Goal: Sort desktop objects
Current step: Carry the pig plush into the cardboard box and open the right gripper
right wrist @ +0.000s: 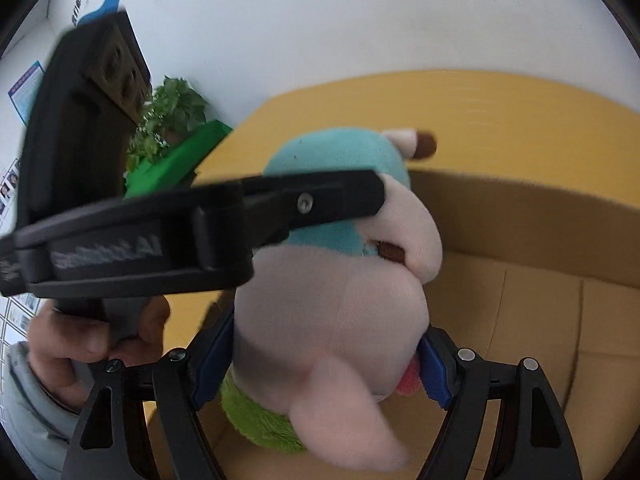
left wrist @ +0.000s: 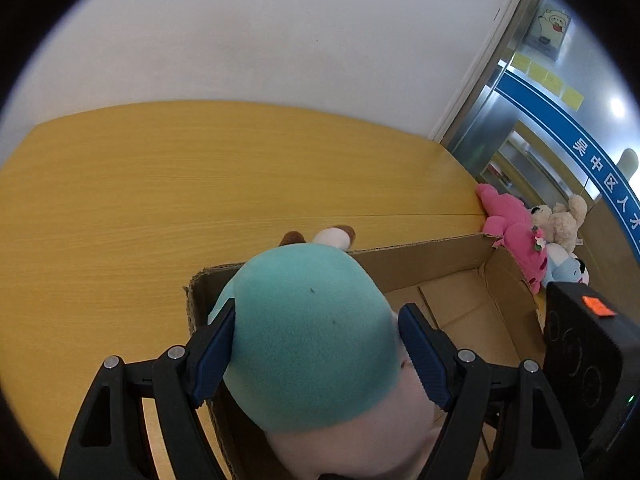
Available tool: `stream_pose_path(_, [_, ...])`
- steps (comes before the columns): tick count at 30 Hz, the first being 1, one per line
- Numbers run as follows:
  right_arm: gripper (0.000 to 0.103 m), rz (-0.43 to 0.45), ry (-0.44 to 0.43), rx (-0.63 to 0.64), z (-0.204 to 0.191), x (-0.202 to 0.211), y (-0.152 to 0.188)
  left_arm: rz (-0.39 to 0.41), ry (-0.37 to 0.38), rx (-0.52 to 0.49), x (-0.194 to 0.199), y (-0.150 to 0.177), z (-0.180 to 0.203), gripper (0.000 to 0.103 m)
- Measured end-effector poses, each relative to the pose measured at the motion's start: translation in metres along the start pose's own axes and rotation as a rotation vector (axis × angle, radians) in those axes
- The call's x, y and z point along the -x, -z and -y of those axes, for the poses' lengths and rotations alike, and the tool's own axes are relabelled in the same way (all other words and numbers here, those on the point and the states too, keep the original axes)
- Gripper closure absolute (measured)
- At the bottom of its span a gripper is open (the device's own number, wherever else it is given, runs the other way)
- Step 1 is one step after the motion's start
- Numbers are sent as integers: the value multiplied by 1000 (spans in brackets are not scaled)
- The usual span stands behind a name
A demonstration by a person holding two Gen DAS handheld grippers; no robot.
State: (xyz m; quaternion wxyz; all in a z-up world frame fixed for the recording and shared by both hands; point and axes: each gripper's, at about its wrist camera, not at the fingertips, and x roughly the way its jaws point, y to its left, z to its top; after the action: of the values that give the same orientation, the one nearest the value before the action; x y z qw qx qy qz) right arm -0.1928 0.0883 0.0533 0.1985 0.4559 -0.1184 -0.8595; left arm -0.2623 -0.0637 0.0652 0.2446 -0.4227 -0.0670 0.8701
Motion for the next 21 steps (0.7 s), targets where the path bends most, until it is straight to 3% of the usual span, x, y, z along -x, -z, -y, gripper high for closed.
stream_pose_path(6, [23,-51,-60,21,-6,0,22,-26,-18,-7,-9,-7,-10,26])
stream_pose_path(9, [34,-45,-66,43,-6,7,27,-35,-41,35,-8,-5,-25,26])
stream_pose_path(17, [34,-67,-133,-5,4,24,38,-46,-32,38,2,-4,-18,26])
stream_pose_path(21, [34,-83,-195,-54,16,36,45,-82,-77,67,1,-3,-18,26])
